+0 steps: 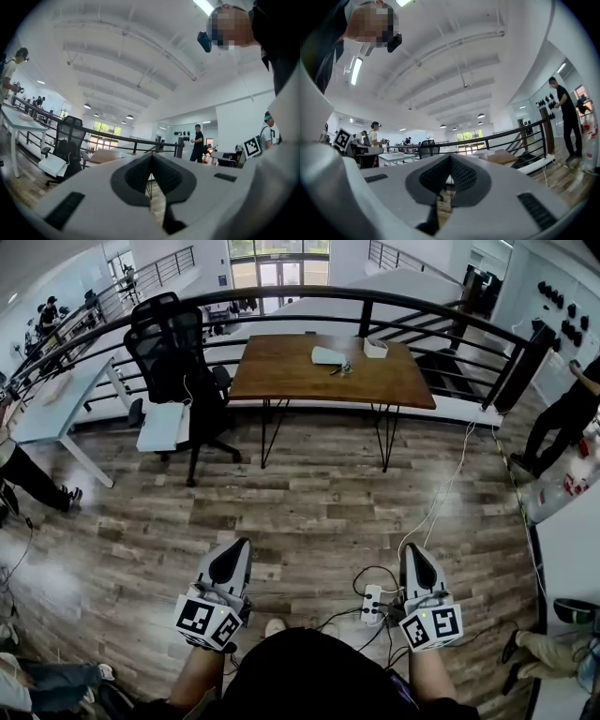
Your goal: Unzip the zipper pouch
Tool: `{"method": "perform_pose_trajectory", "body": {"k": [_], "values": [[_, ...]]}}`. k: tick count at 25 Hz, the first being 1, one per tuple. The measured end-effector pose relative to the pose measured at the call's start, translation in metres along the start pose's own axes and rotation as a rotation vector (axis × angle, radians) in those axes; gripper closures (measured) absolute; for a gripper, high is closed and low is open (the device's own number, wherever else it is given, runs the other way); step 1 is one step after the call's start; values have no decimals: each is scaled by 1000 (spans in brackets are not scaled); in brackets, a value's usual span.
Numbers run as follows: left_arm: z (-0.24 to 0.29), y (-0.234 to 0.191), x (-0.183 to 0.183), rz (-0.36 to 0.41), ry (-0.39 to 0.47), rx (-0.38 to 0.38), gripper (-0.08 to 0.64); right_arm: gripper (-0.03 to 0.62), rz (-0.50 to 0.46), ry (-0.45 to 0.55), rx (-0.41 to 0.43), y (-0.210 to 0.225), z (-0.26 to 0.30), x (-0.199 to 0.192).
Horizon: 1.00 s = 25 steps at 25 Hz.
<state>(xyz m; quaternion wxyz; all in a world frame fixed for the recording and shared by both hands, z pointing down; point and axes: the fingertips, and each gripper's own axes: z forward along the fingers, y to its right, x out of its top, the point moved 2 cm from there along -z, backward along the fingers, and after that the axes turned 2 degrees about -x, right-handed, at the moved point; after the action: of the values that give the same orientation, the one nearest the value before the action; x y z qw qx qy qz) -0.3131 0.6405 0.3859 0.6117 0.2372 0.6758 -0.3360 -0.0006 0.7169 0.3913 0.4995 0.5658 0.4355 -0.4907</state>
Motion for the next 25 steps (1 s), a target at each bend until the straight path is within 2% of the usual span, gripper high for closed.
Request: {"method": "perform_pose_trajectory", "body": {"k": [5,6,8,10,12,17,20,25], "values": [[1,4,9,12,13,14,526,595,-5,60,4,3,-7,16],[2,6,12,9,17,18,478,554,2,71,9,4,-9,19],[4,9,16,0,30,36,361,421,19,91,19,7,-13,25],[5,13,19,-2,43,57,300,303,29,108,15,13,-17,29],[8,18,18,2,44,64,269,250,41,112,17,19,-20,29],[19,40,9,-5,21,54,239,249,34,85,39,32,-29,23],[28,59,3,3,6,53,233,224,16,71,46,48,-36,22],[35,82,0,11,14,79,230,223,23,77,63,72,-44,29]]}}
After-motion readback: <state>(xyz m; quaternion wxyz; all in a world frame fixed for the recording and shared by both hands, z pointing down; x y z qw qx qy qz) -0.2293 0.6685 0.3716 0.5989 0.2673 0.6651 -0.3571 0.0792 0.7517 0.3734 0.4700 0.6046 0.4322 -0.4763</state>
